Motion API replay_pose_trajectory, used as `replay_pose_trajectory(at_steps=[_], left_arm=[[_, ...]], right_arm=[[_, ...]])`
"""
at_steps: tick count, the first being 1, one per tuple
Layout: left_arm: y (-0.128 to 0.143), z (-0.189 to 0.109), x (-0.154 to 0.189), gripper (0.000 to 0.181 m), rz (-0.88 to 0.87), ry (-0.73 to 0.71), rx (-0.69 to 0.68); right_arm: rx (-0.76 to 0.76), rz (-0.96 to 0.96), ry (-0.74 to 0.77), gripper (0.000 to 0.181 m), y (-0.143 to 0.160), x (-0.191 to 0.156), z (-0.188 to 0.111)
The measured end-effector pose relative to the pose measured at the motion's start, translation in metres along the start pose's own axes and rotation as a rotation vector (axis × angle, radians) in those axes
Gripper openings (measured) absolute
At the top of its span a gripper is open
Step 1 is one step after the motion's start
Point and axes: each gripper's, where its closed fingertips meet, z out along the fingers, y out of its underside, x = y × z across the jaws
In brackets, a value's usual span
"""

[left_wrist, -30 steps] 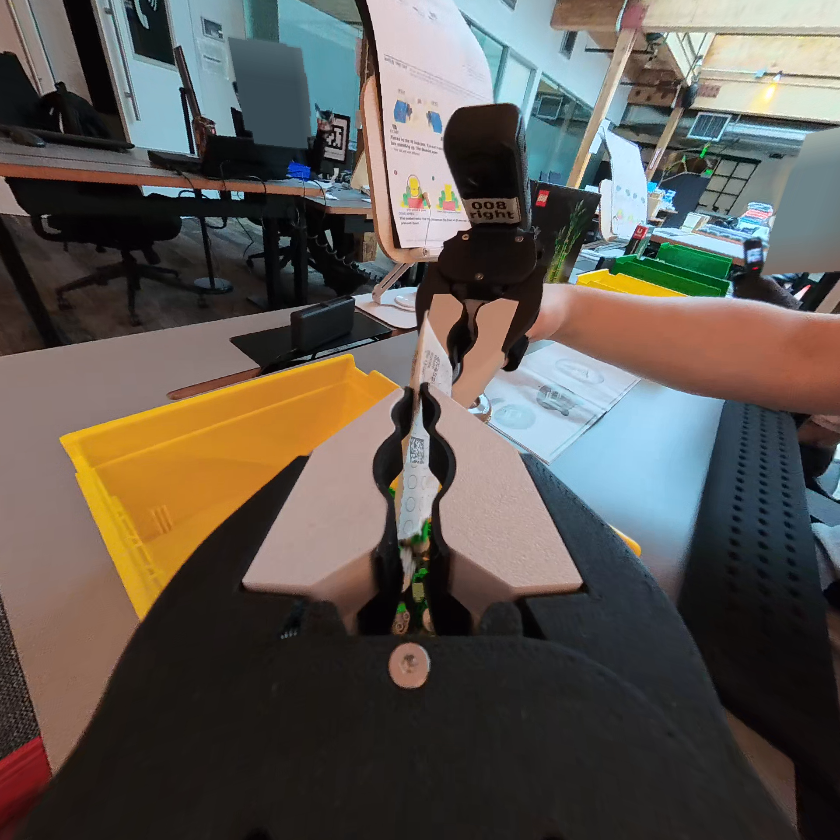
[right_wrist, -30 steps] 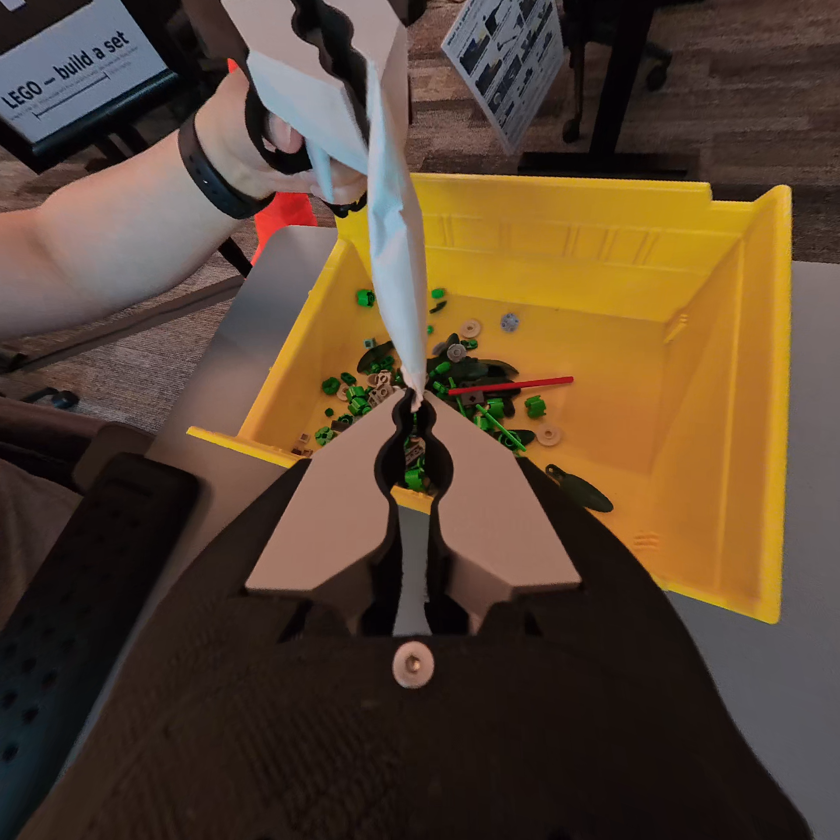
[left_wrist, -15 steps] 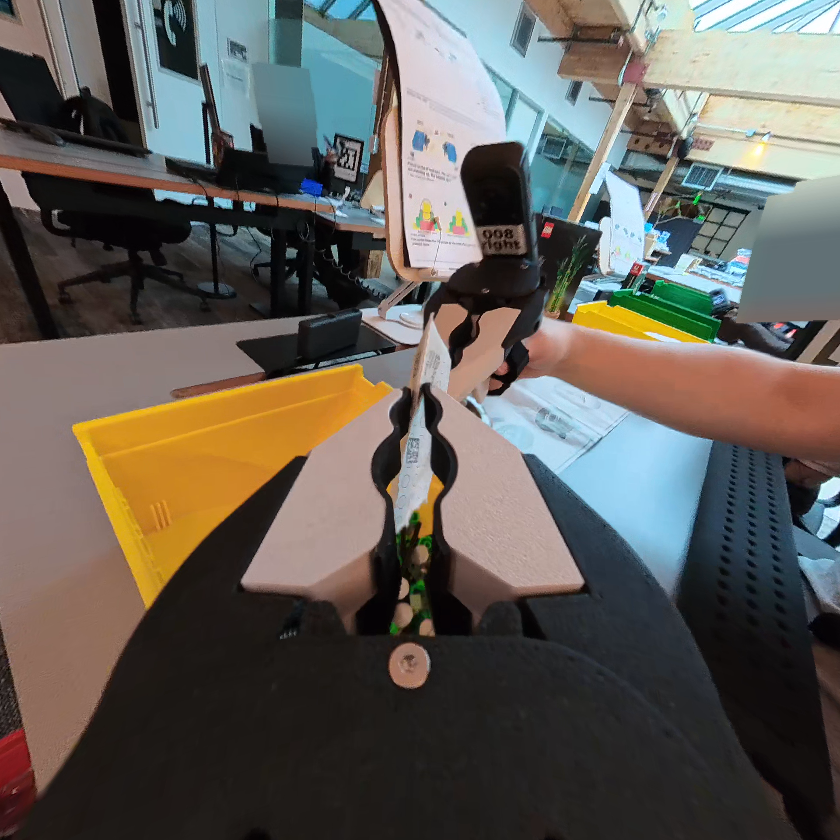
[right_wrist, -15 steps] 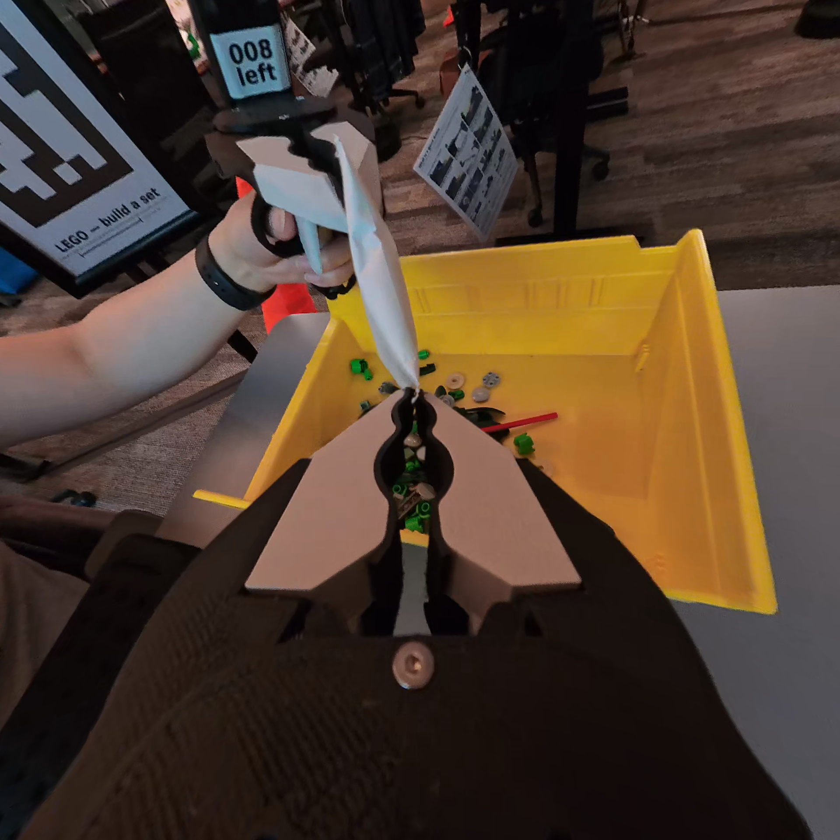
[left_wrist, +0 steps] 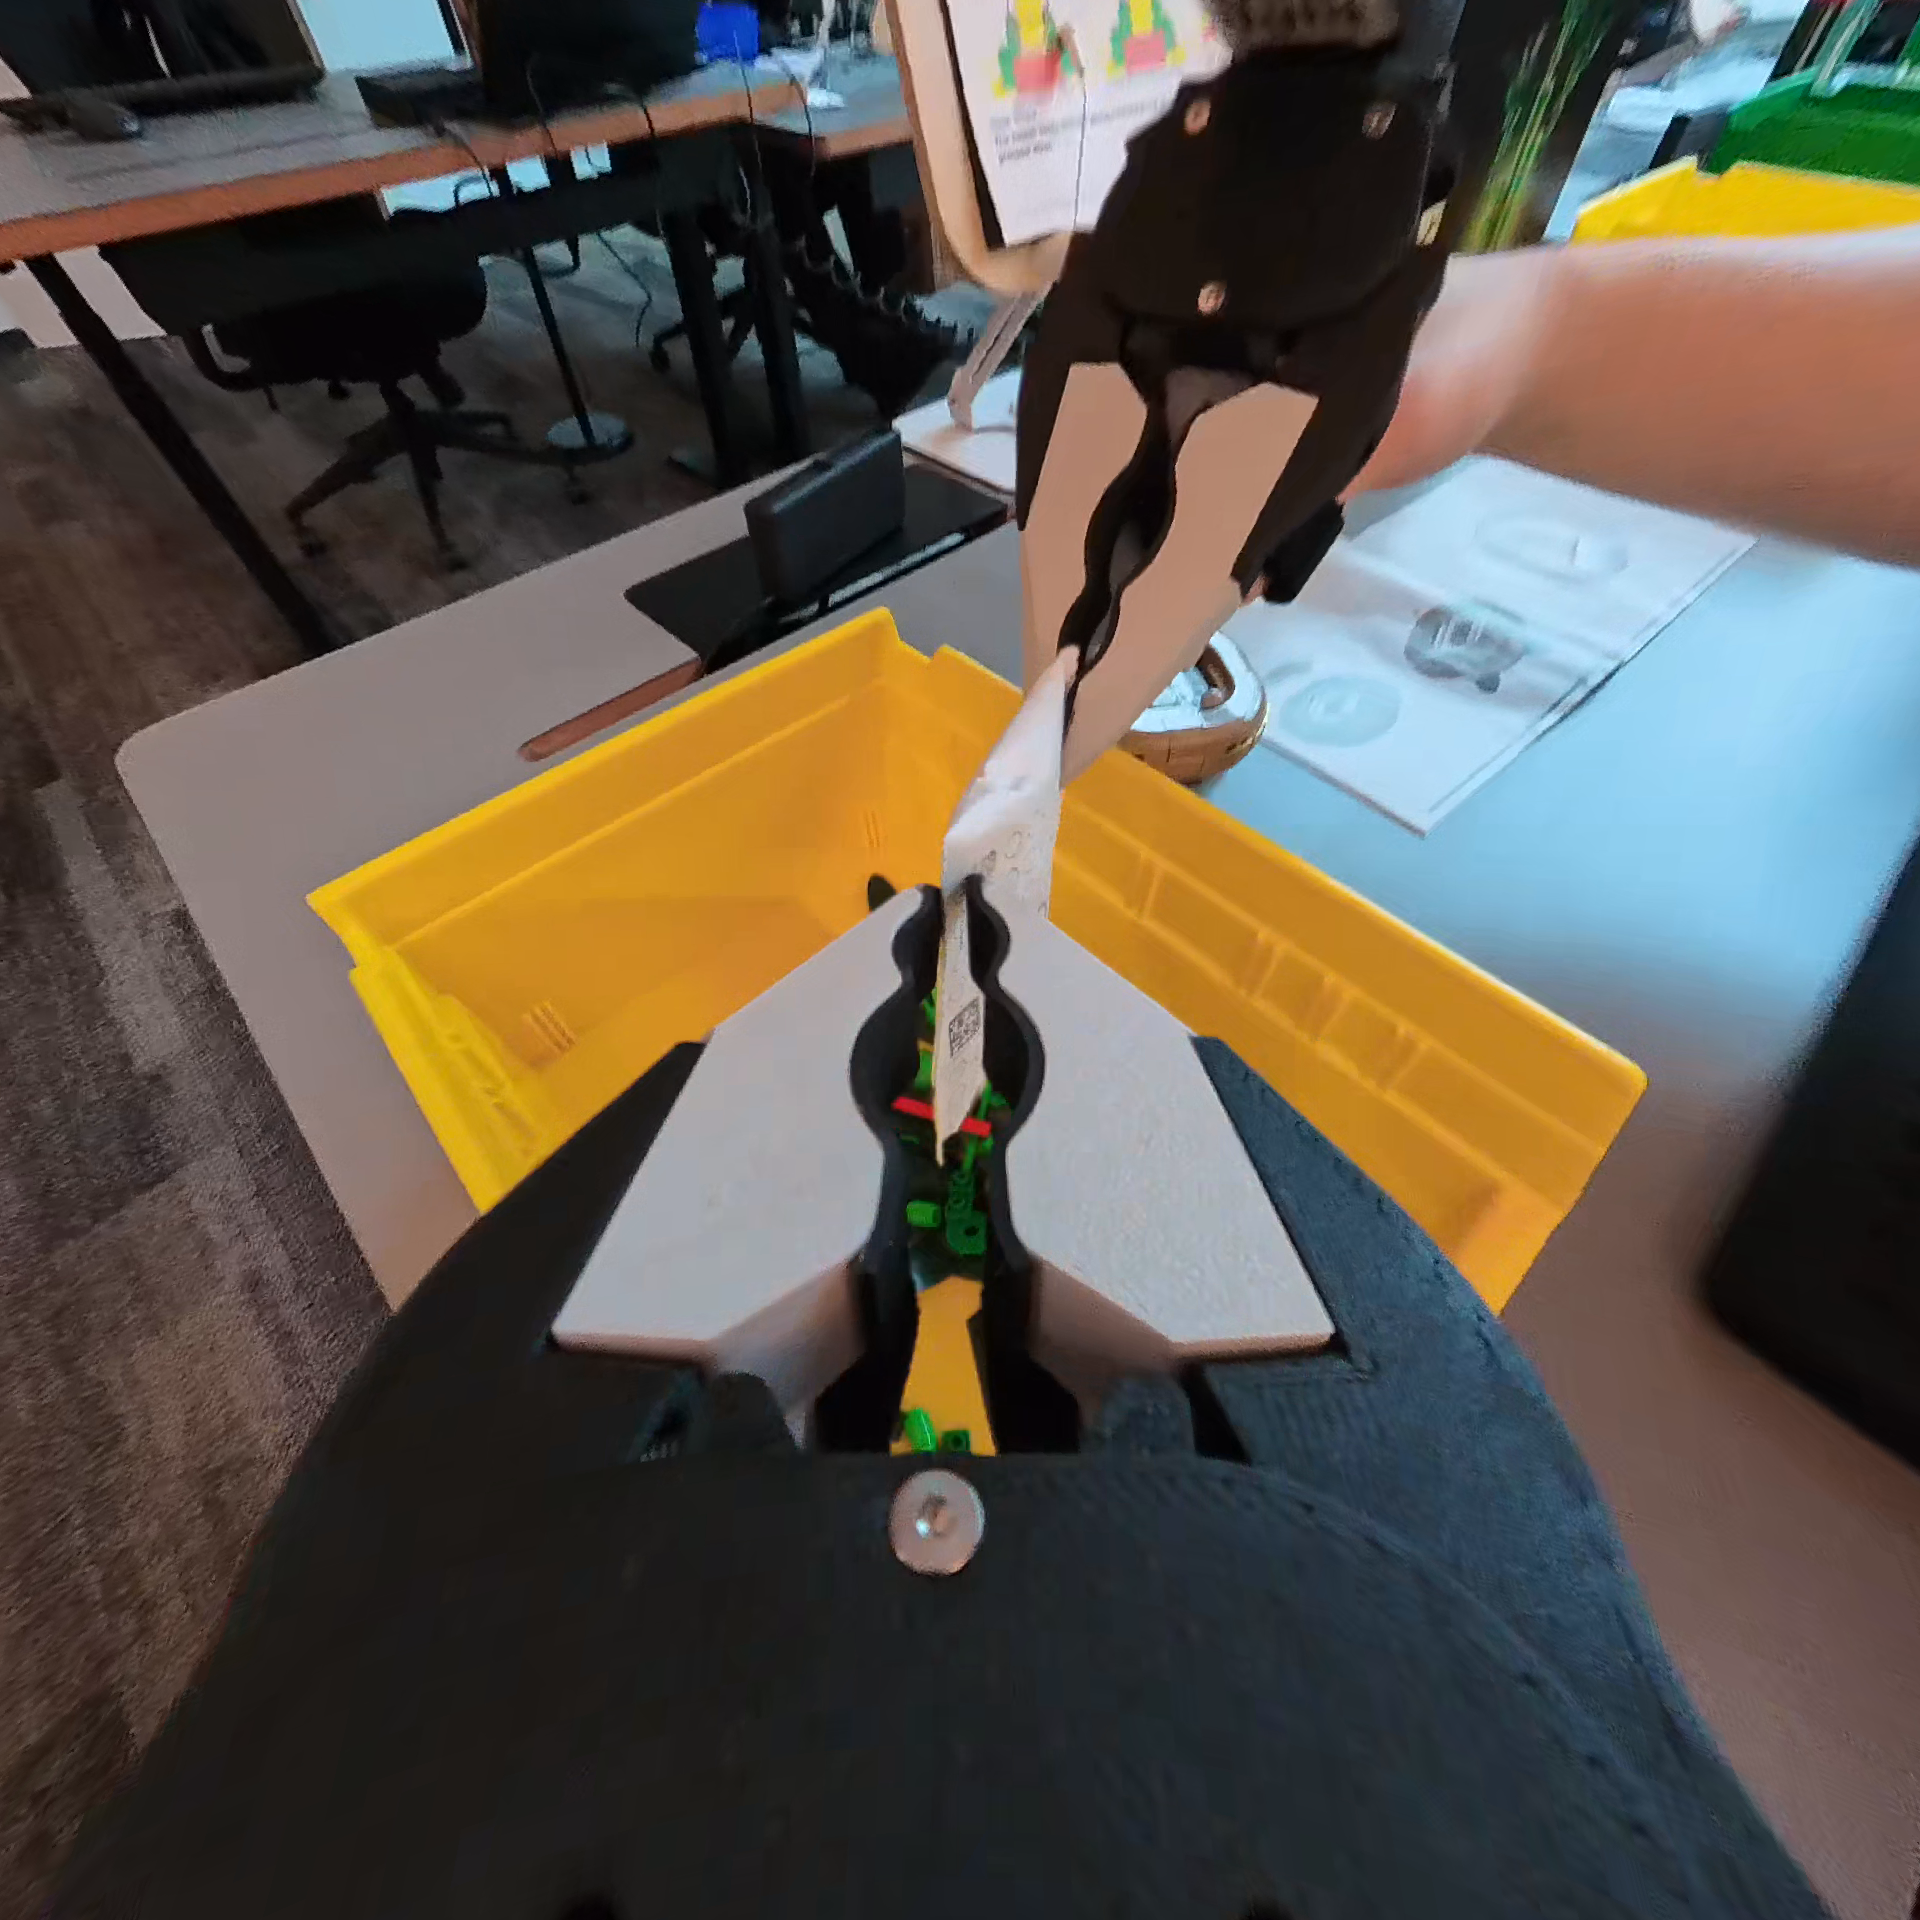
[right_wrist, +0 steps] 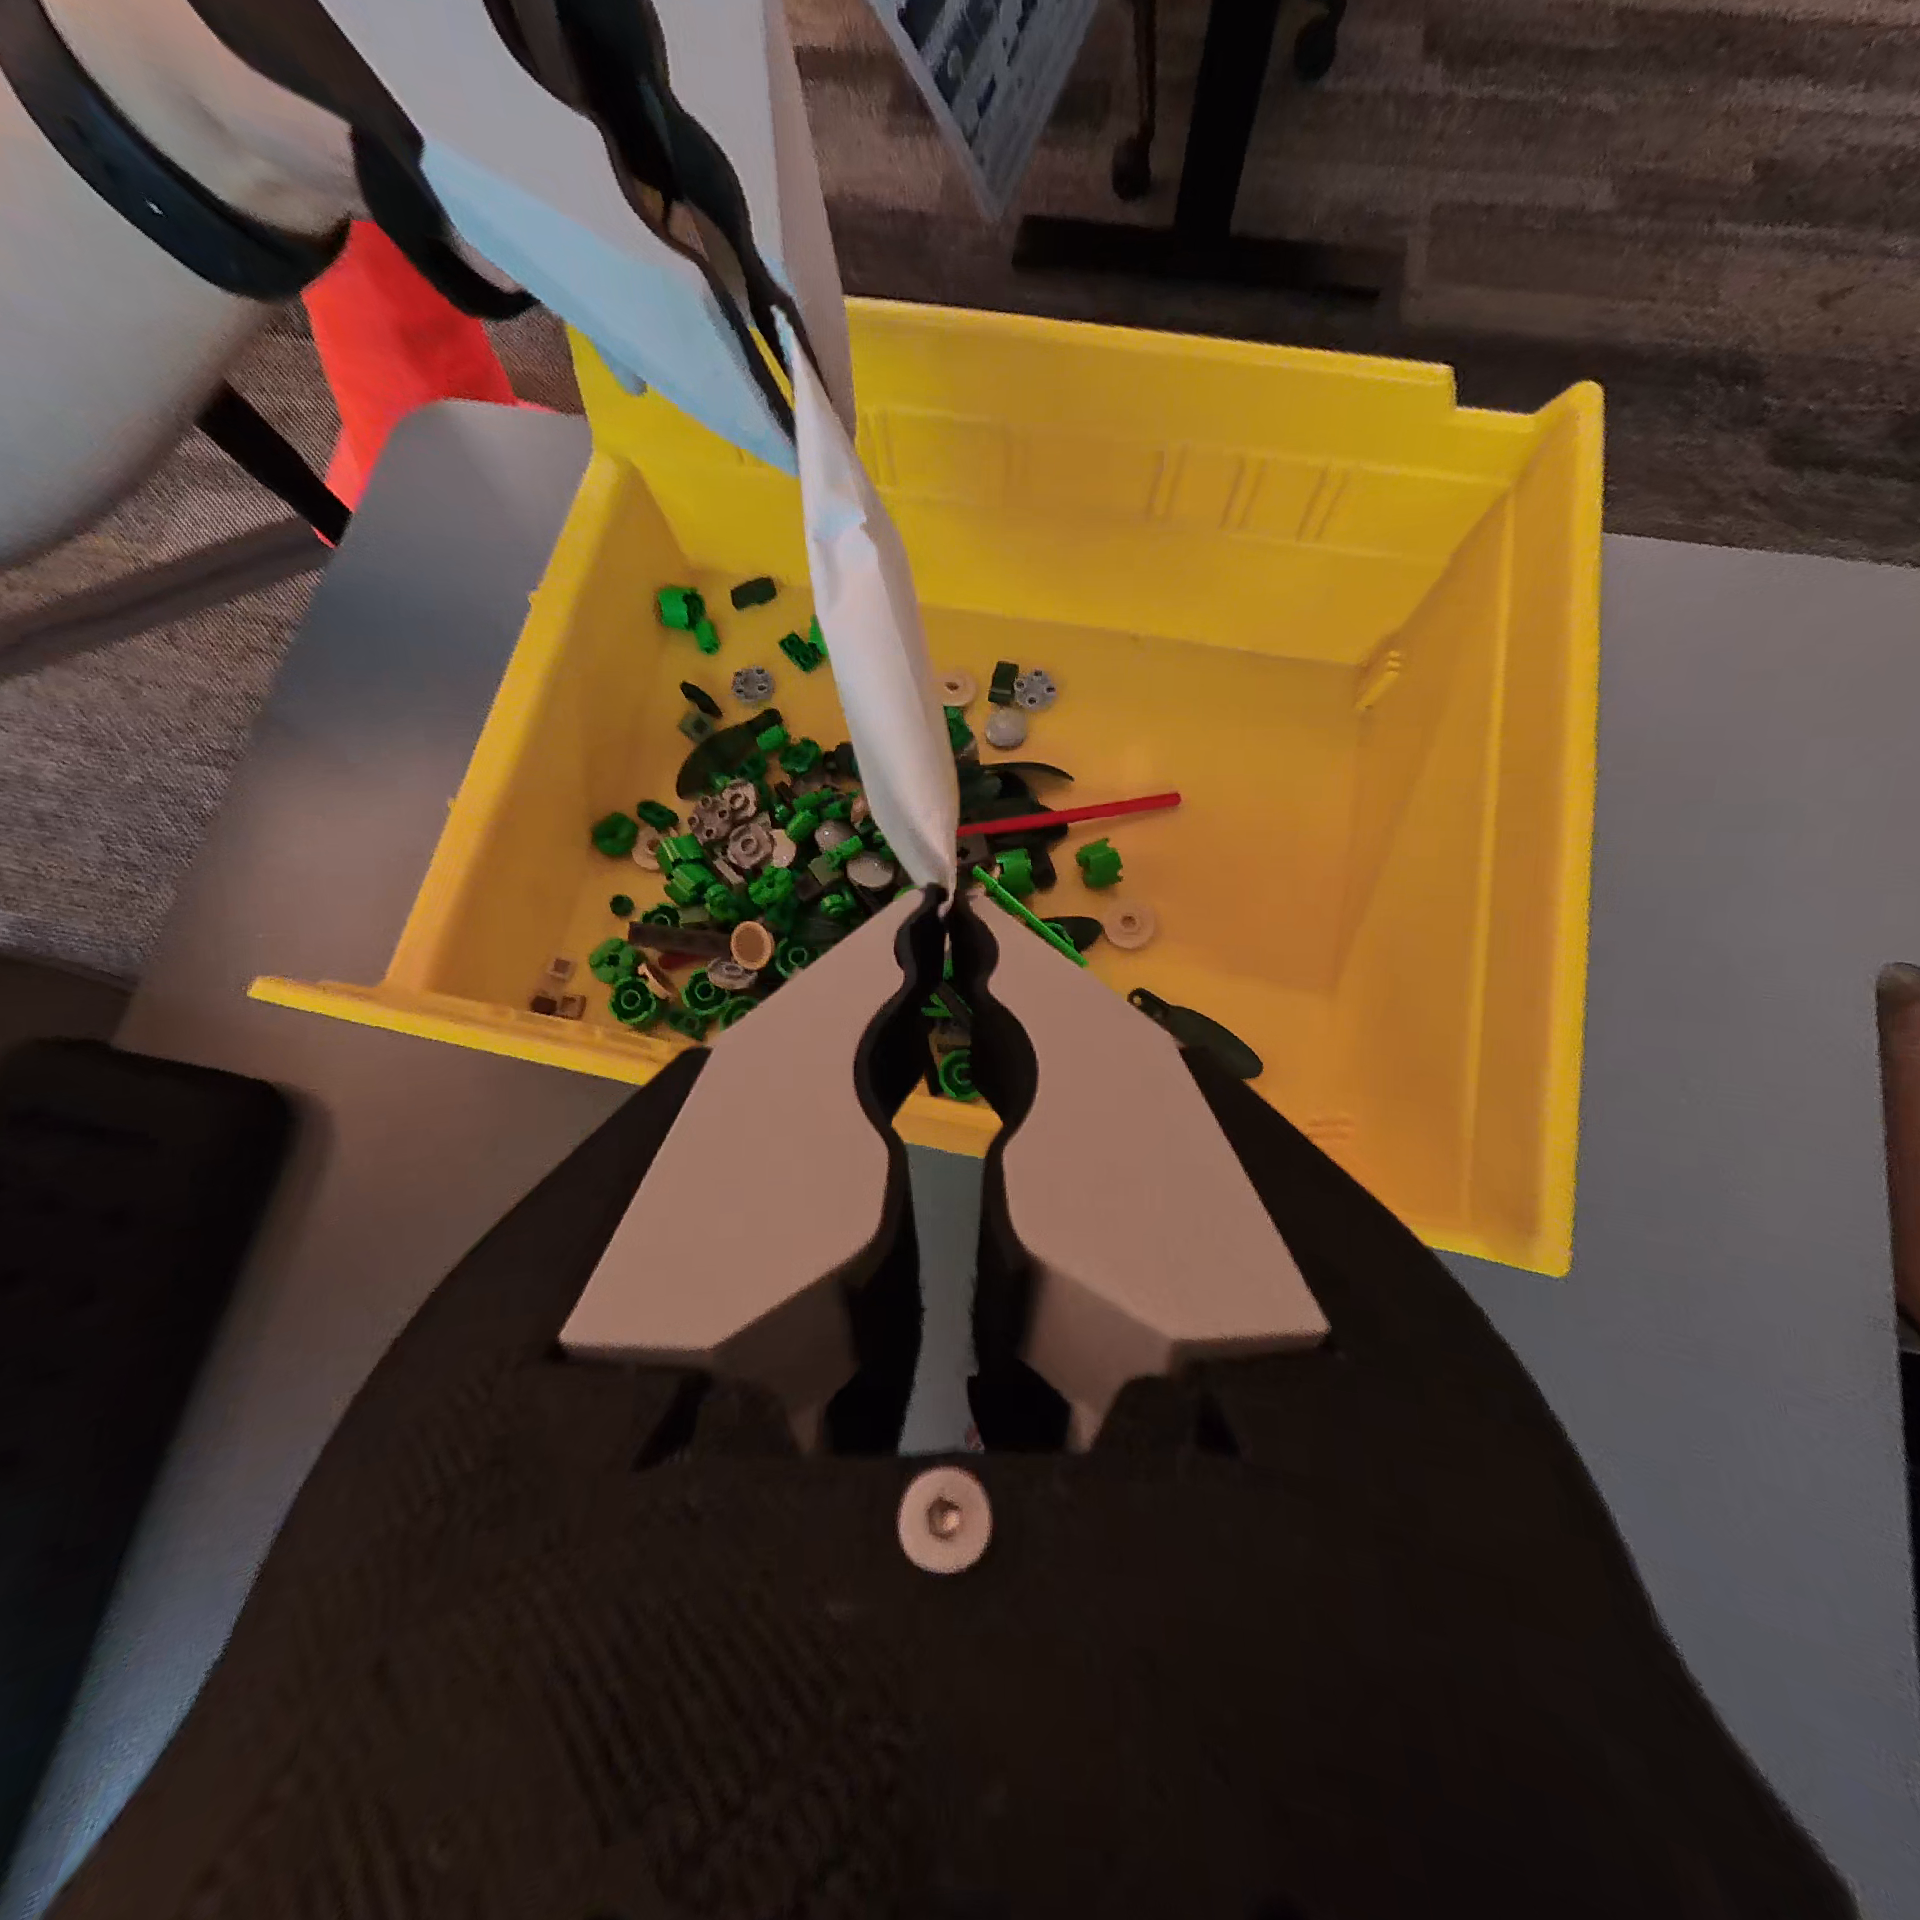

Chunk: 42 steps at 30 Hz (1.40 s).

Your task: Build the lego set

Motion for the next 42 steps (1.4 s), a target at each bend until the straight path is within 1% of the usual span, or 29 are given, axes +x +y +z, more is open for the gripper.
replay_pose_trajectory(at_steps=[2,6,9,11,12,13,14,16,18,20,22,25,28,34,42], left_arm=[[0.003,0.002,0.006,0.001,0.017,0.021,-0.026],[0.009,0.004,0.009,0.0,0.096,-0.006,-0.079],[0.005,0.003,0.01,0.0,0.1,-0.018,-0.071],[0.003,0.002,0.008,0.0,0.101,-0.028,-0.057],[0.002,0.001,0.007,0.0,0.113,-0.037,-0.048],[0.002,-0.001,0.006,0.0,0.129,-0.051,-0.045],[0.002,-0.002,0.005,0.0,0.145,-0.062,-0.041],[-0.001,-0.005,0.007,0.0,0.16,-0.062,-0.01],[-0.005,-0.008,0.01,0.0,0.159,-0.052,0.023],[-0.005,-0.009,0.01,0.0,0.154,-0.046,0.027],[-0.003,-0.008,0.01,0.0,0.161,-0.046,0.02],[-0.001,-0.007,0.01,0.0,0.161,-0.05,0.013],[-0.002,-0.008,0.008,0.0,0.161,-0.064,0.027],[-0.004,-0.007,0.003,0.0,0.115,-0.078,0.051],[-0.003,-0.007,0.0,0.0,0.091,-0.092,0.042]], right_arm=[[-0.03,-0.021,0.019,0.0,0.003,0.001,0.0],[-0.066,-0.047,0.016,0.0,0.007,0.0,-0.001],[-0.046,-0.042,0.014,0.0,0.005,0.0,-0.003],[-0.033,-0.036,-0.013,0.0,0.003,-0.005,-0.005],[-0.025,-0.036,-0.019,0.002,0.001,-0.006,-0.006],[-0.013,-0.046,-0.007,0.013,-0.001,-0.005,-0.008],[0.0,-0.061,0.021,0.017,-0.005,-0.002,-0.011],[0.036,-0.102,0.044,0.007,-0.012,0.0,-0.017],[0.047,-0.127,0.075,0.008,-0.016,0.004,-0.022],[0.05,-0.125,0.066,0.015,-0.019,0.002,-0.023],[0.059,-0.149,0.094,0.008,-0.023,0.004,-0.024],[0.016,-0.172,0.076,0.003,-0.019,-0.001,-0.022],[0.021,-0.215,0.095,0.0,-0.021,-0.001,-0.023],[0.05,-0.146,0.082,0.0,-0.022,0.002,-0.021],[0.082,-0.103,0.057,0.0,-0.022,0.002,-0.022]])
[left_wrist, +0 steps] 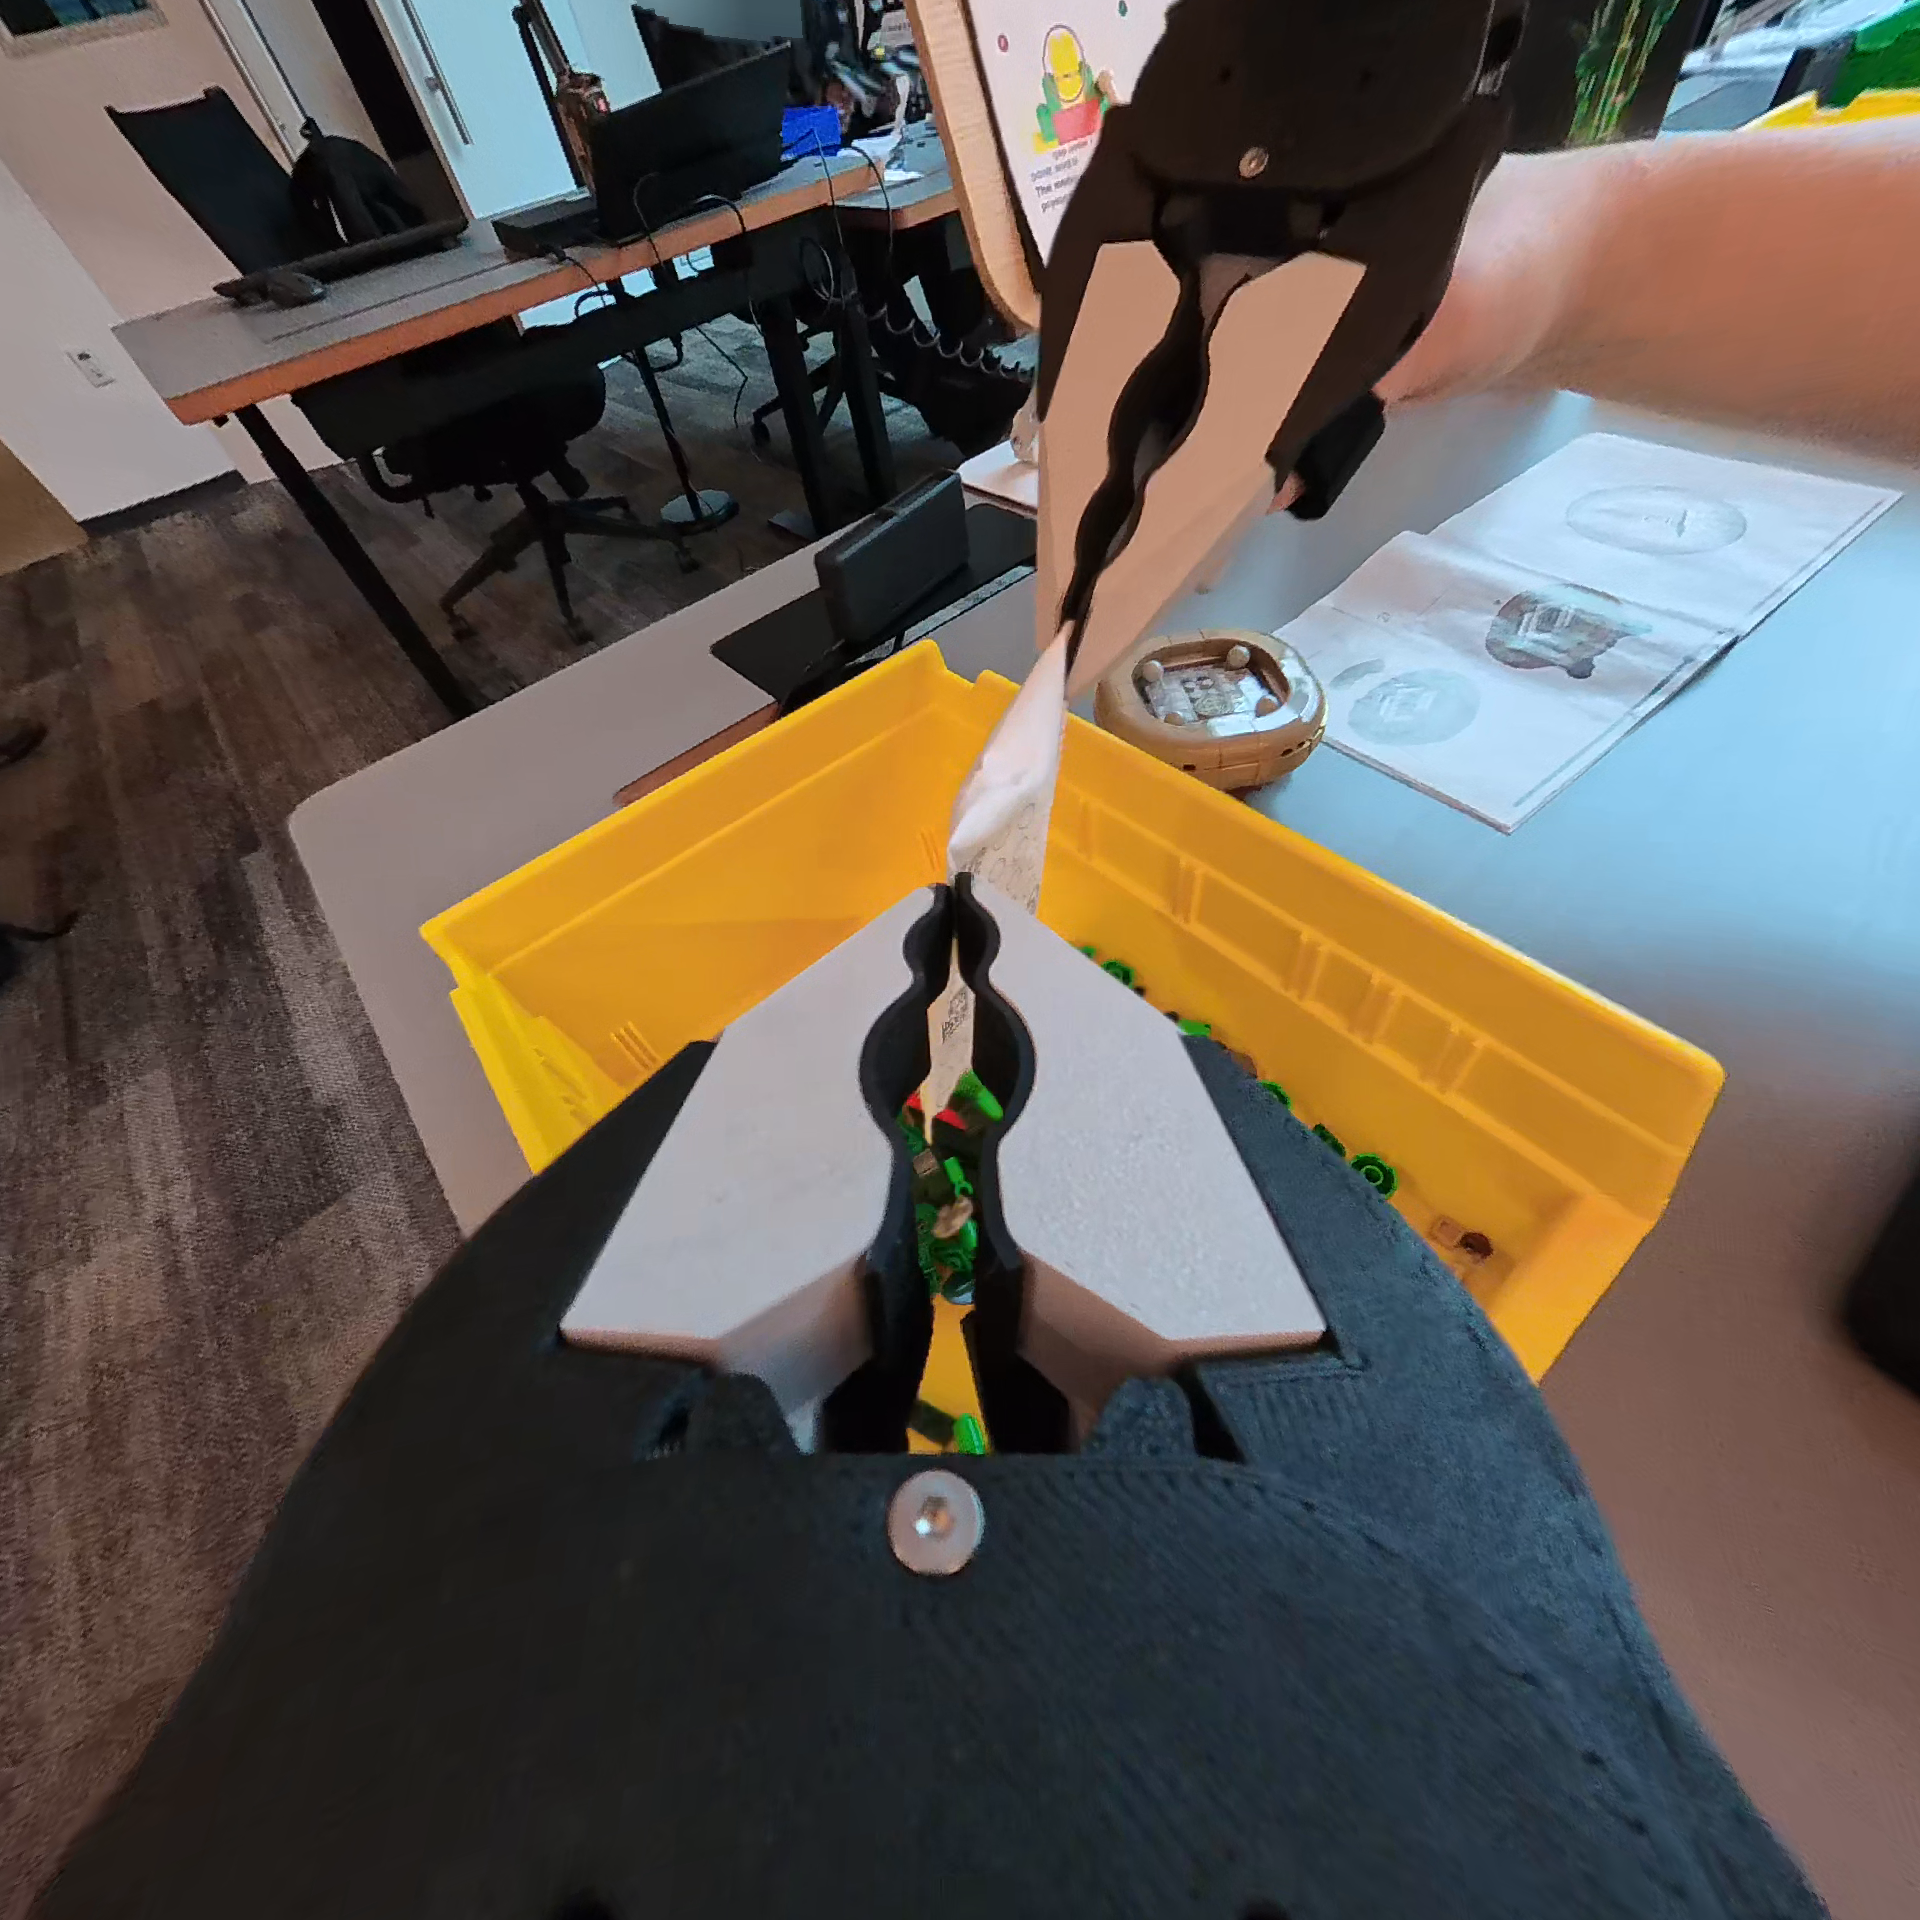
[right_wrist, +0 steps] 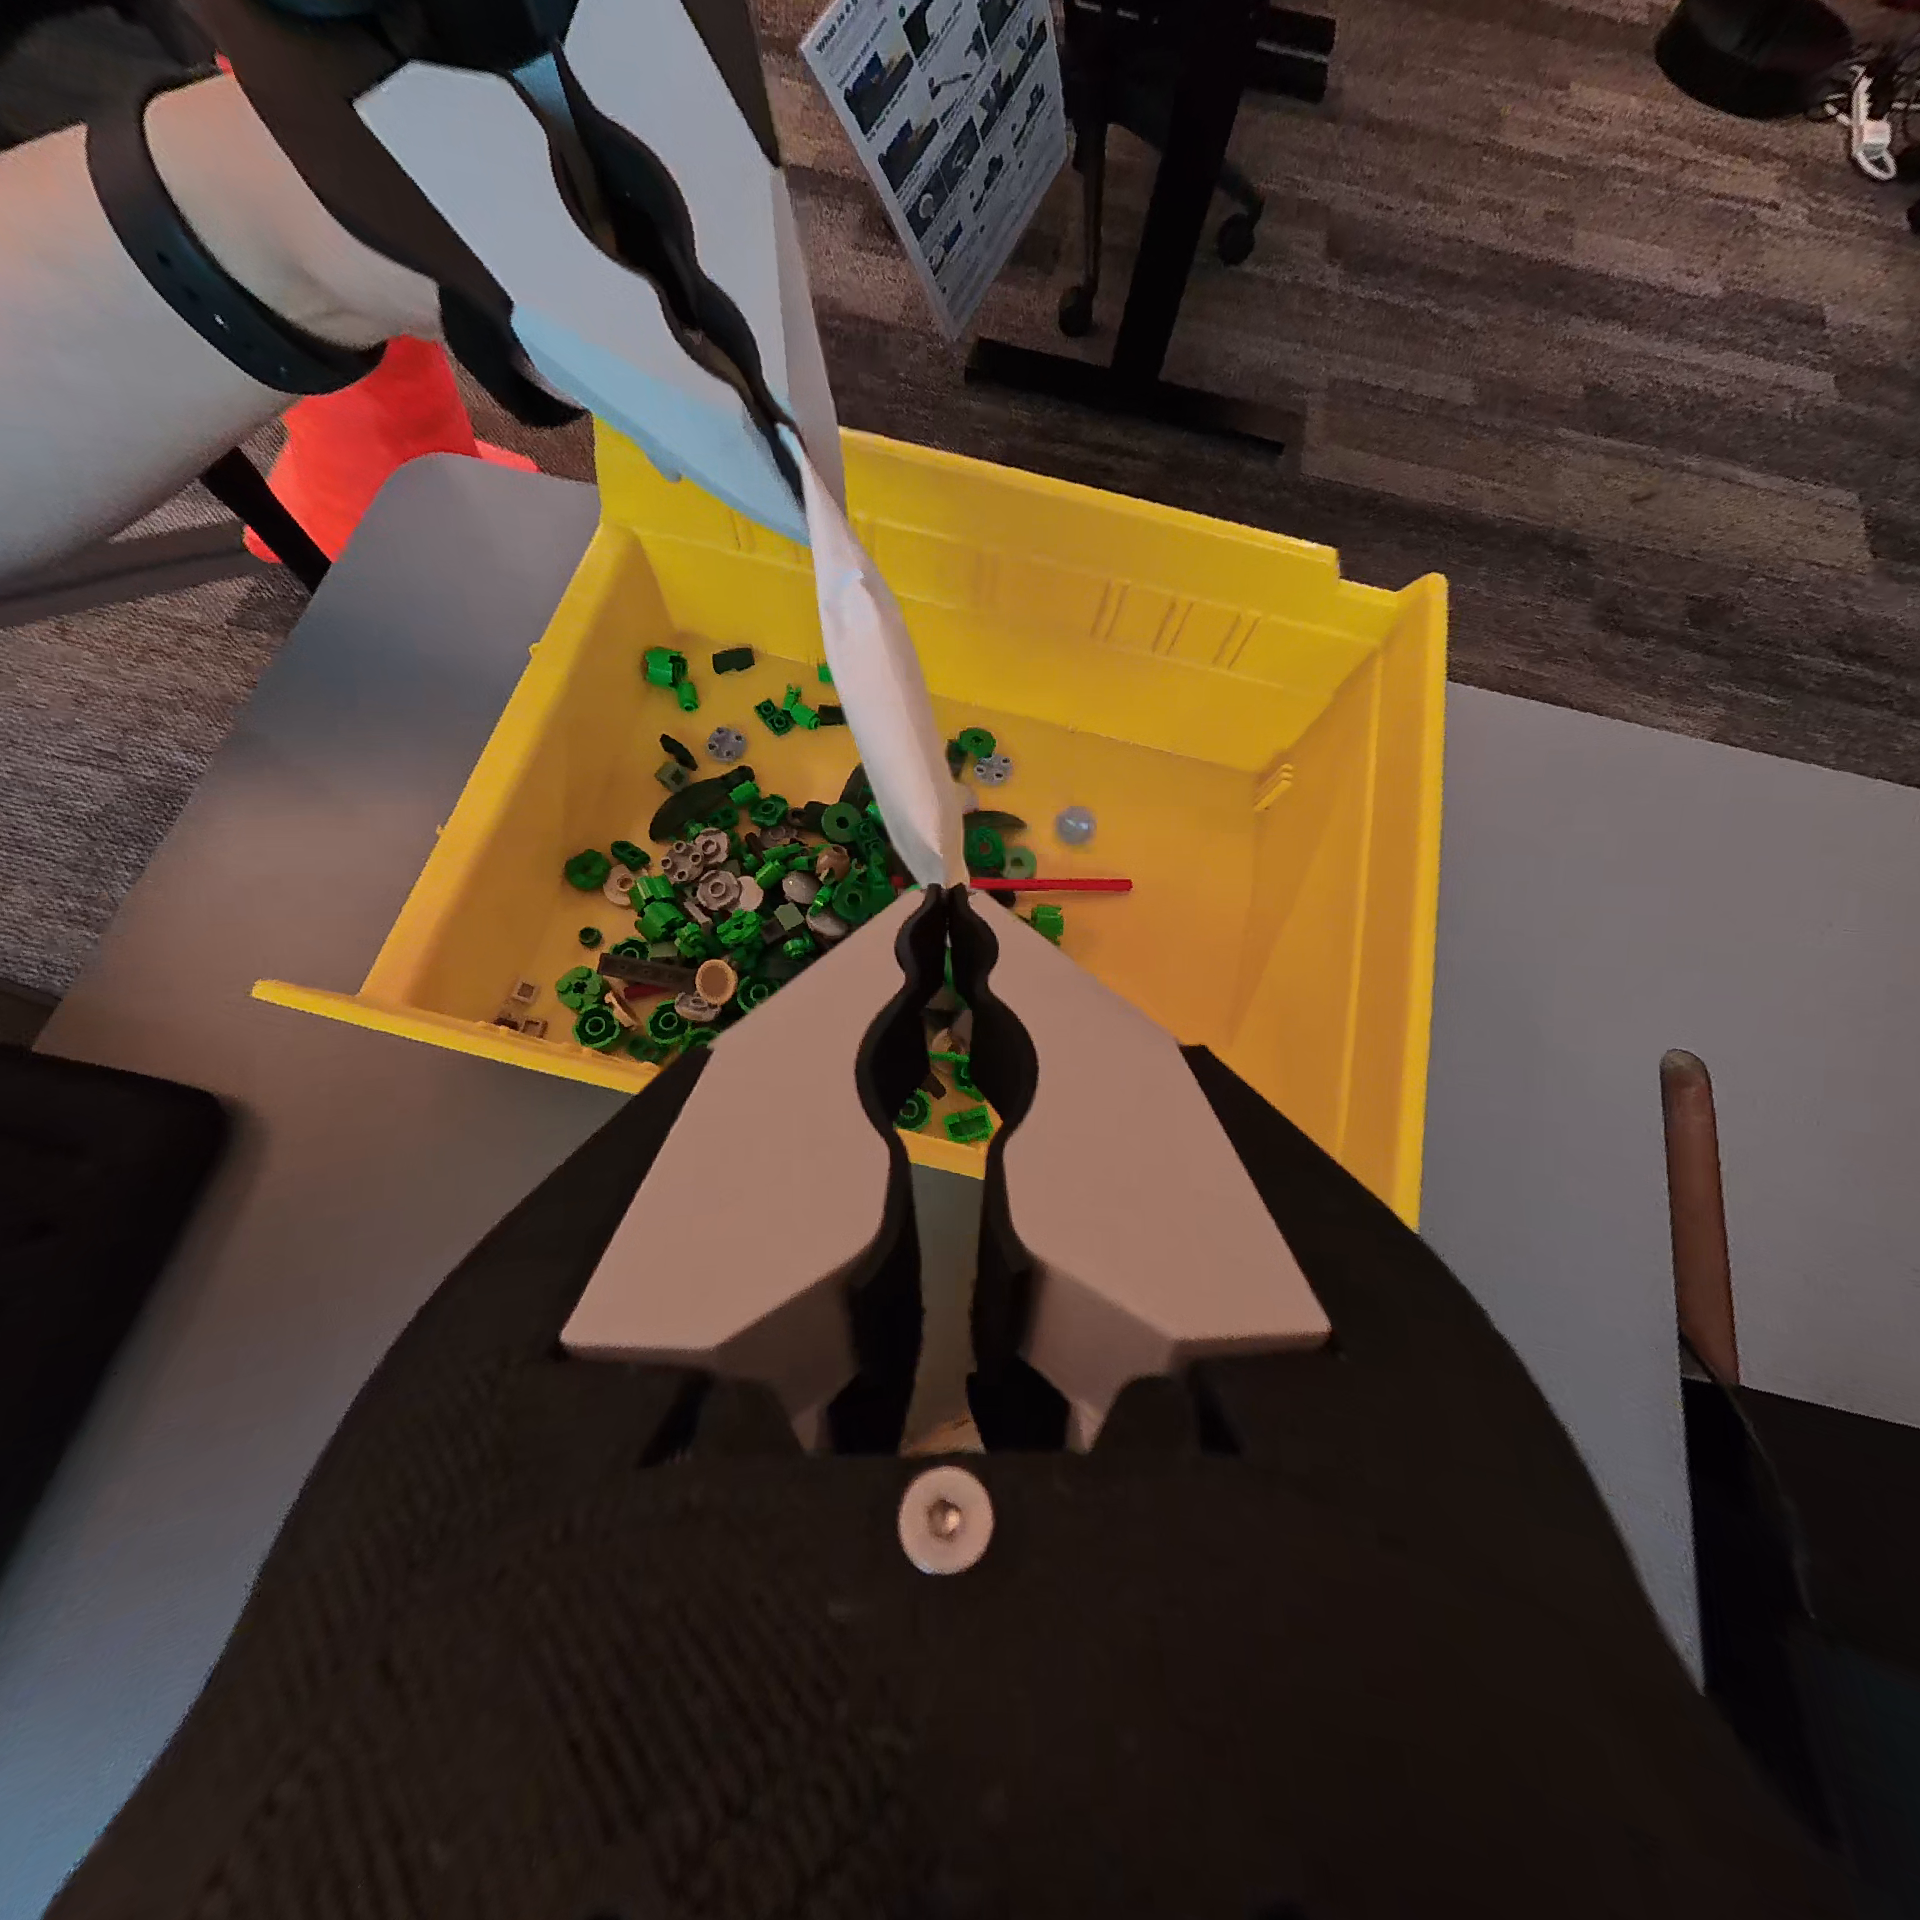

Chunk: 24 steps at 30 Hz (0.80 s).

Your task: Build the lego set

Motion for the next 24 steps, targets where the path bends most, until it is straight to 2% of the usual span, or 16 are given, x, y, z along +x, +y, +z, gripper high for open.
replay_pose_trajectory(at_steps=[3,6,9,13,17,20,24], left_arm=[[-0.003,-0.001,0.001,0.0,-0.04,0.012,0.024],[0.005,0.003,0.0,0.0,-0.003,-0.013,-0.039],[-0.001,0.003,0.0,0.0,-0.06,-0.004,-0.004],[0.005,0.006,0.0,0.0,-0.045,-0.01,-0.046],[0.0,0.006,0.0,0.0,-0.083,-0.011,-0.007],[0.007,0.011,-0.004,0.0,-0.068,-0.041,-0.052],[0.002,0.005,-0.002,0.0,-0.131,-0.009,0.009]], right_arm=[[0.027,0.023,0.012,0.0,-0.005,0.002,-0.001],[-0.028,-0.007,0.024,0.0,0.004,0.002,0.003],[0.052,0.077,0.007,0.0,-0.003,0.005,0.0],[0.023,0.056,0.018,0.0,0.003,0.004,0.005],[0.094,0.115,-0.005,0.0,-0.004,0.004,0.002],[0.025,0.079,0.014,0.0,0.003,0.002,0.01],[0.091,0.138,-0.009,0.0,-0.001,0.006,0.001]])
